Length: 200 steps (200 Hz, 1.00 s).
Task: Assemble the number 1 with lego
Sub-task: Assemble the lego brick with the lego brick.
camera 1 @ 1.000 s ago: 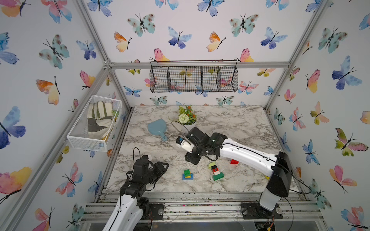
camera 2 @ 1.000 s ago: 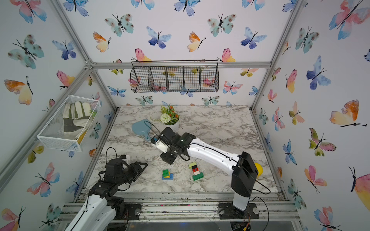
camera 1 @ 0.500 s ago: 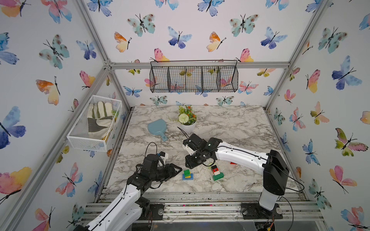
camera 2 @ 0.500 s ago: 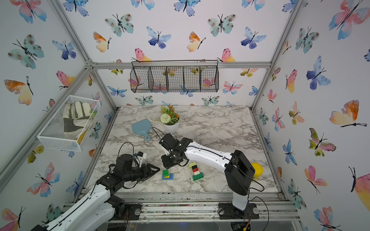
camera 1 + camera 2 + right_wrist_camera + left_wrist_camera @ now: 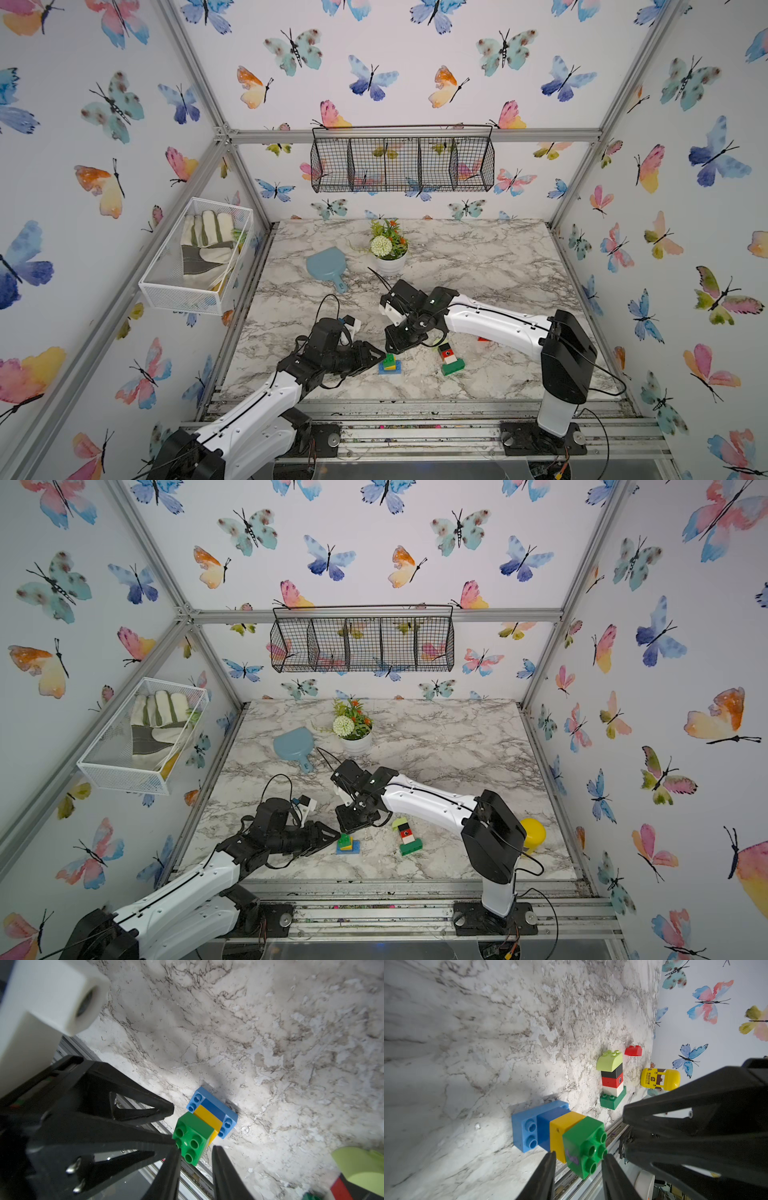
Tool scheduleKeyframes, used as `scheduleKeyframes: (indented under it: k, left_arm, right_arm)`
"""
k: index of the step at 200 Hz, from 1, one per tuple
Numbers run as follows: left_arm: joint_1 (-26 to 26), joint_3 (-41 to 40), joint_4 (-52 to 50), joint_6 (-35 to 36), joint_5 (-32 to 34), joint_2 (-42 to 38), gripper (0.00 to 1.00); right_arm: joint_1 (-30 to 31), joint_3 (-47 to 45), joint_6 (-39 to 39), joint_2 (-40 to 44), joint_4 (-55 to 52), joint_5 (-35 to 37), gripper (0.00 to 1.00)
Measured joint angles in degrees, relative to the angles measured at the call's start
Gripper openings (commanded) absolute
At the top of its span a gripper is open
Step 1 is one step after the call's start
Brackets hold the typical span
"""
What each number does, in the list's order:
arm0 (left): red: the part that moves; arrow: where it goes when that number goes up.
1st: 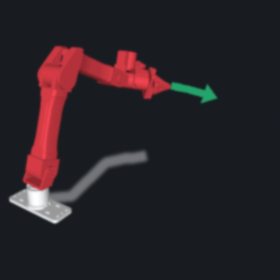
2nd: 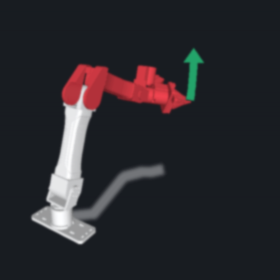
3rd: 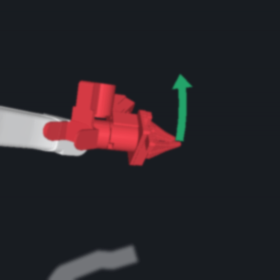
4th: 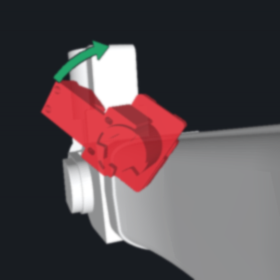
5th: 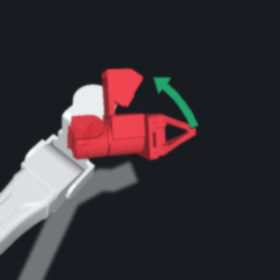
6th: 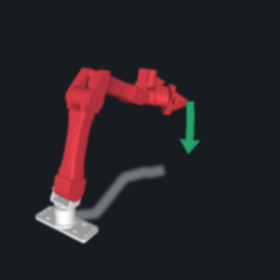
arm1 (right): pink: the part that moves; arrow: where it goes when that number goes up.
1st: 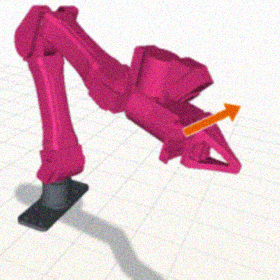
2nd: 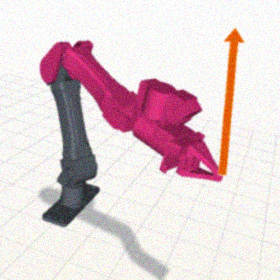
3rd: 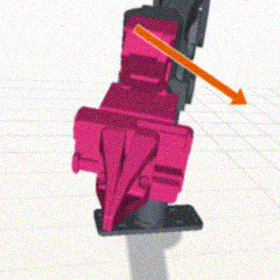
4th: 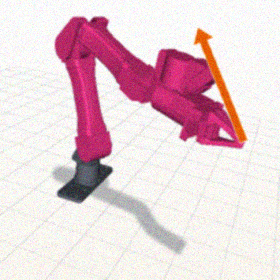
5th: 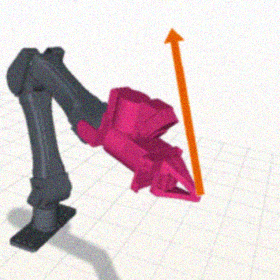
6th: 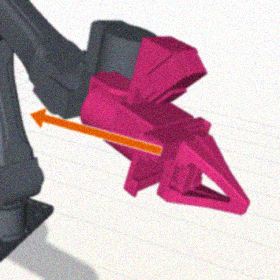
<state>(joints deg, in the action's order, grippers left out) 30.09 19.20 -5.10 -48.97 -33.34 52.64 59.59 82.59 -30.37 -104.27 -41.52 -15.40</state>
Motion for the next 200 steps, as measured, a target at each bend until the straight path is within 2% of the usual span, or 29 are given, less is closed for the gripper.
scheduleKeyframes:
  k: [134,173,200]
  left_arm:
    - [0.0,0.0,1.0,0.1,0.0,1.4,0.34]
    - [0.0,0.0,1.3,0.1,0.0,1.4,0.33]
    - [0.0,0.0,1.4,0.1,0.0,1.4,0.33]
  right_arm:
    - [0.0,-3.3,0.0,0.0,0.0,-3.2,0.24]
    - [0.0,-3.2,-0.1,0.0,0.0,-3.2,0.31]
    - [0.0,-2.6,0.0,0.0,0.0,-2.5,0.33]
